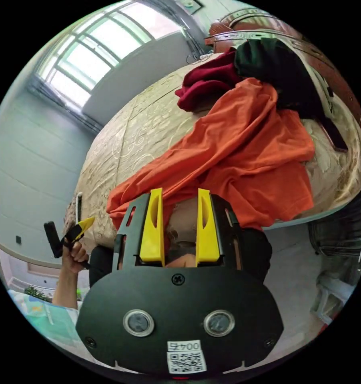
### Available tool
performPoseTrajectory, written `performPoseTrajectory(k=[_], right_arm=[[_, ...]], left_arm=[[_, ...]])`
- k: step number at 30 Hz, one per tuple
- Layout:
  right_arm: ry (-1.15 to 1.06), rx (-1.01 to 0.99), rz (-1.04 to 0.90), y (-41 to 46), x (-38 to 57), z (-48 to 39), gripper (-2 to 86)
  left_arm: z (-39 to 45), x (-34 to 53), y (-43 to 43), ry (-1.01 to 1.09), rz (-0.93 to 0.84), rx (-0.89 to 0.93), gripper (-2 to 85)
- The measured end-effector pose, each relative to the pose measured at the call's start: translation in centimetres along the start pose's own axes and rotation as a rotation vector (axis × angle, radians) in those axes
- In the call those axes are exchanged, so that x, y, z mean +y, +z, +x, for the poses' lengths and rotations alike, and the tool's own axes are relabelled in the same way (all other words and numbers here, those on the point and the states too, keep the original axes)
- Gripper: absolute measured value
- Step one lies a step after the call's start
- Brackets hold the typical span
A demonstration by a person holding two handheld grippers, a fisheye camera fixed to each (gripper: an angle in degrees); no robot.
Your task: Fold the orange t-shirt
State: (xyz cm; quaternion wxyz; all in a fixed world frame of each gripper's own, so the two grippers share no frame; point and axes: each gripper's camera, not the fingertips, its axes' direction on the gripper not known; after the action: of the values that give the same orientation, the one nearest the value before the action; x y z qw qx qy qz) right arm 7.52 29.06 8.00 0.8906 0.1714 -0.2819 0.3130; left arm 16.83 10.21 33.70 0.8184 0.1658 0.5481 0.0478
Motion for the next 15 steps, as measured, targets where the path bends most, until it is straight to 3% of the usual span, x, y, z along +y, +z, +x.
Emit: performPoseTrajectory(k=[4,7,10,12,15], right_arm=[[-0.098,-0.085,-0.046,1.3,2.7,-1.9,13.8],[-0.122,-0.154,-0.136,3.3,5.8,-3.3,14.5],[-0.276,0.004,-0.171,4.1,9.3,-5.3,15.3],[-0.446,0.258,-0.136,4.1,11.8,-6.7,15.8],[-0.514,0.360,-0.159,4.4,13.6,-6.4,16.5]], left_arm=[[-3.4,-3.8,4.9,-0.106,-0.078,-0.006,16.9],[-5.8,-5.4,5.6,-0.178,-0.040,-0.099,18.2],[-6.1,-7.5,6.9,-0.109,-0.041,-0.131,18.8],[-6.1,-8.8,8.5,-0.060,-0.095,-0.150,19.3],[-6.4,-10.0,10.1,-0.042,-0.154,-0.097,18.9]])
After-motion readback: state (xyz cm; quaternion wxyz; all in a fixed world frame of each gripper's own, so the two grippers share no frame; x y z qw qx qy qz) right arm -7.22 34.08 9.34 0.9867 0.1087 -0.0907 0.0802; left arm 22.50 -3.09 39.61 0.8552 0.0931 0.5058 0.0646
